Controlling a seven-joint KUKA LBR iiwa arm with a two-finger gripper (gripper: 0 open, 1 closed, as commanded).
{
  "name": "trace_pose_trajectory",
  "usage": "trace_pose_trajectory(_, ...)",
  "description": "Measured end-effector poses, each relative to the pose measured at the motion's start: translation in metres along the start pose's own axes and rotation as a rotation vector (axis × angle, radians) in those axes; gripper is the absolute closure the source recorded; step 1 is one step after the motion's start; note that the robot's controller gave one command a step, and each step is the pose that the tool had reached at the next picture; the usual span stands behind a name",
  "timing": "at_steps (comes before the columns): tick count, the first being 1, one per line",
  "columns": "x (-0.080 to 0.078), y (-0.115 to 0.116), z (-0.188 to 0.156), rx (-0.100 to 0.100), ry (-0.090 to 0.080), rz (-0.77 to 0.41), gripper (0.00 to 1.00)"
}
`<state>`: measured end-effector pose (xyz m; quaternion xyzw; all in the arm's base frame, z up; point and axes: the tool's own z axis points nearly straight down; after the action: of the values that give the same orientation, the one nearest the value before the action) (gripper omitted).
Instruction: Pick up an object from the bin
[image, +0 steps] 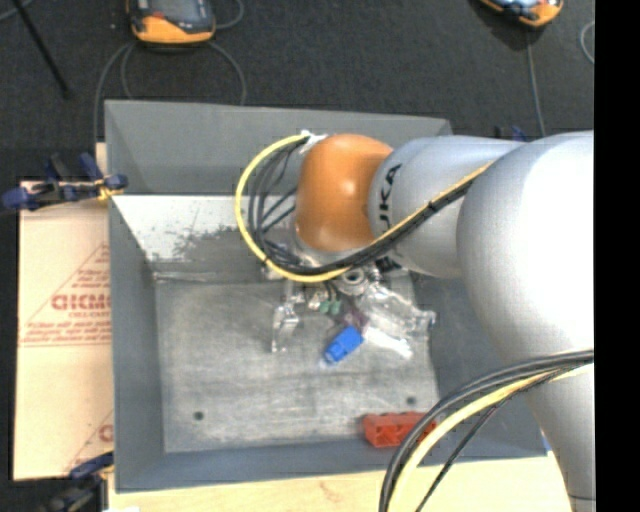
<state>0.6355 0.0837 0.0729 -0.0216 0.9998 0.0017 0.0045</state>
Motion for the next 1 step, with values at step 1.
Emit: trace_pose_trajectory(1,0.0493,-0.0924,-0.0298,0.007,0.007,-0.116,0.00)
